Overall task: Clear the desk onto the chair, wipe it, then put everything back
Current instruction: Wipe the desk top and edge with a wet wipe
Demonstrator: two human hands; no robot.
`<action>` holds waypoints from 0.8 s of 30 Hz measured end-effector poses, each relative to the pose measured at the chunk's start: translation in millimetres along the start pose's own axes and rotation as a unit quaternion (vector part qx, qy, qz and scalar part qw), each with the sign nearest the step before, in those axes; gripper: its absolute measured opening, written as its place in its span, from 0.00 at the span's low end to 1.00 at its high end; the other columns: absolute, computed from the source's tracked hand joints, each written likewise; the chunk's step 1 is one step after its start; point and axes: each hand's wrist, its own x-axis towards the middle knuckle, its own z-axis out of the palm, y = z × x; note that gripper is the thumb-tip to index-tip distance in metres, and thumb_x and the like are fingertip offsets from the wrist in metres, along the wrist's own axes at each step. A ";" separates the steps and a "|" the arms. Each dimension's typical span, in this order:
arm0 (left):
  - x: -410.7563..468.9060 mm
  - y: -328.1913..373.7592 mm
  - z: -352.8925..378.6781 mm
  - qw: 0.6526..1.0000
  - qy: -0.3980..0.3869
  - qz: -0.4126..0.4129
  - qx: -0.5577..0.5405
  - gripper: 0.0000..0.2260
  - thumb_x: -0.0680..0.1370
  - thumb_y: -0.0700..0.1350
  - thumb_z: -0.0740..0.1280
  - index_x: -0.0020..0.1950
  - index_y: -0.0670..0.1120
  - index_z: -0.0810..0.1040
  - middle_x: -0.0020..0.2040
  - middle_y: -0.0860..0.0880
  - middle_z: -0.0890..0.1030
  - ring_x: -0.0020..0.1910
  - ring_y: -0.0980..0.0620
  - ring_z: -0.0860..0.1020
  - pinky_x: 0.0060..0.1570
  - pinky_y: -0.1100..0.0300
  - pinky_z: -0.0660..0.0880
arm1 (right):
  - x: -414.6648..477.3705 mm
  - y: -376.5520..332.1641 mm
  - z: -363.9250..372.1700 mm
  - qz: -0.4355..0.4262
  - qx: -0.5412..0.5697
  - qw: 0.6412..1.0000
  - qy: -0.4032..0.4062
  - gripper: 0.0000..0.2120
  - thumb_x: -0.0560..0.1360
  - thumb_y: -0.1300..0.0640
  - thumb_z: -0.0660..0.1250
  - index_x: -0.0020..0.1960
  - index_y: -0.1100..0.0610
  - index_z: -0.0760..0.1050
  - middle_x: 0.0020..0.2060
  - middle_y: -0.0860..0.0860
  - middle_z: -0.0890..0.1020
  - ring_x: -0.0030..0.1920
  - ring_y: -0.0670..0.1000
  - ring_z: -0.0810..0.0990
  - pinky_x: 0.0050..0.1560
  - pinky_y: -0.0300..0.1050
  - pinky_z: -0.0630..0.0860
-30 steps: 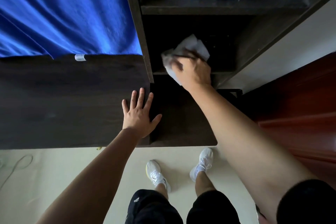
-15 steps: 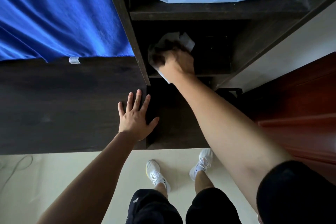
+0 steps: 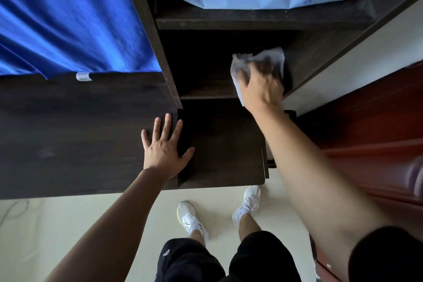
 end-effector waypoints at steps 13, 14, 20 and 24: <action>0.7 2.9 -6.4 1.000 -0.012 -0.006 -0.001 0.39 0.75 0.70 0.55 0.81 0.57 0.48 0.82 0.50 0.43 0.80 0.45 0.41 0.75 0.36 0.45 | -37.6 -9.9 4.5 -0.132 0.046 0.987 0.085 0.14 0.79 0.48 0.64 0.53 0.57 0.82 0.60 0.58 0.82 0.57 0.63 0.81 0.49 0.53 0.78; 0.6 2.5 -6.6 1.000 -0.011 -0.004 -0.002 0.39 0.75 0.70 0.55 0.81 0.57 0.48 0.82 0.50 0.43 0.80 0.45 0.41 0.75 0.36 0.45 | -34.2 2.8 1.7 -0.107 0.028 0.990 0.083 0.16 0.81 0.46 0.62 0.54 0.57 0.81 0.56 0.59 0.83 0.52 0.63 0.82 0.44 0.53 0.78; 0.0 1.9 -7.5 1.000 -0.014 -0.002 0.000 0.39 0.75 0.70 0.57 0.81 0.57 0.46 0.82 0.50 0.43 0.80 0.45 0.41 0.75 0.36 0.45 | 11.9 -7.2 -0.6 -0.019 0.002 1.000 0.001 0.22 0.83 0.41 0.54 0.71 0.49 0.72 0.73 0.61 0.69 0.69 0.64 0.71 0.60 0.55 0.72; 1.6 2.1 -7.8 1.000 -0.024 -0.009 0.015 0.40 0.74 0.70 0.56 0.80 0.57 0.45 0.82 0.51 0.42 0.80 0.45 0.41 0.75 0.36 0.46 | 20.1 -71.7 10.7 -0.040 0.000 0.995 -0.090 0.24 0.83 0.40 0.51 0.78 0.42 0.63 0.80 0.61 0.55 0.78 0.65 0.55 0.77 0.60 0.55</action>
